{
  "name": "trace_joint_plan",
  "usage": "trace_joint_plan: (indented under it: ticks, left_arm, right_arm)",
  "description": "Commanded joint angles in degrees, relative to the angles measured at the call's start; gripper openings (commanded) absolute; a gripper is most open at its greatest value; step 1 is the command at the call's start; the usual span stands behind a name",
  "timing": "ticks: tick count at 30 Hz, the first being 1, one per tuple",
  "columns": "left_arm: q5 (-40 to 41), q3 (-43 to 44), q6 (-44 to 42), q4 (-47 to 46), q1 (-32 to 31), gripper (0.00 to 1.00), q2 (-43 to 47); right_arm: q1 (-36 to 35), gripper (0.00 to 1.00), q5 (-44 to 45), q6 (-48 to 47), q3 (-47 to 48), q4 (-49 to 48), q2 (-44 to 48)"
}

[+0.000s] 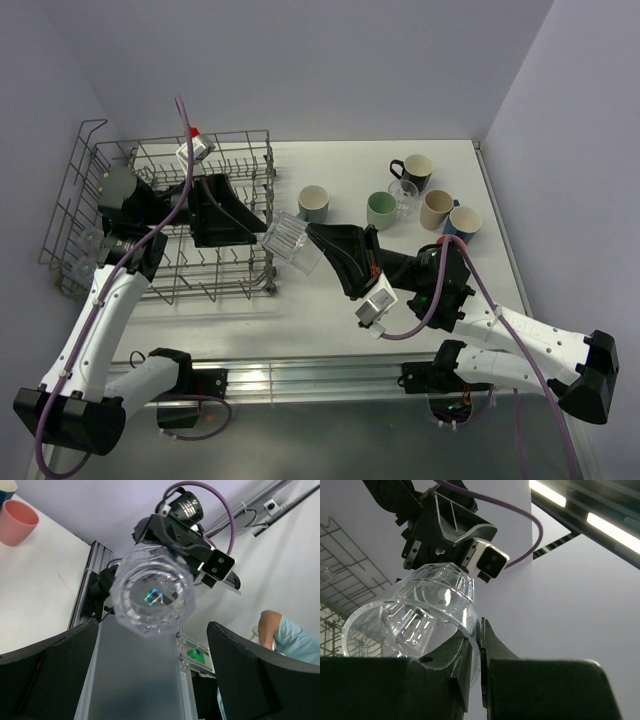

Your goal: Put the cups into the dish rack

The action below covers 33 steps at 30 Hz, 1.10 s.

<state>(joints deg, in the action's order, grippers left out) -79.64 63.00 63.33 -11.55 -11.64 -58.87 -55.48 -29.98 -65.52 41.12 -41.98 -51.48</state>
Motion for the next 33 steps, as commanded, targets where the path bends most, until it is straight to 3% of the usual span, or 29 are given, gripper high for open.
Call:
trace_joint_plan:
  ticks: [1, 17, 27, 33]
  left_arm:
    - [1.68, -0.25, 2.41, -6.64, -2.42, 0.99, 2.71]
    - [3.61, -1.92, -1.45, 0.91, -4.36, 0.99, 1.30]
    - [4.31, -0.86, -4.53, 4.17, -5.32, 0.95, 0.86]
    - [4.40, -2.09, -4.71, 4.70, -5.59, 0.90, 0.69]
  right_arm:
    - [-1.29, 0.00, -0.78, 1.09, 1.59, -2.24, 1.21]
    - [-2.96, 0.00, -1.31, -6.73, 0.45, 0.14, 0.42]
    - [-2.96, 0.00, -1.49, -10.68, 1.50, 6.46, 0.16]
    - [-2.96, 0.00, 0.53, -11.83, 0.89, 4.54, -0.90]
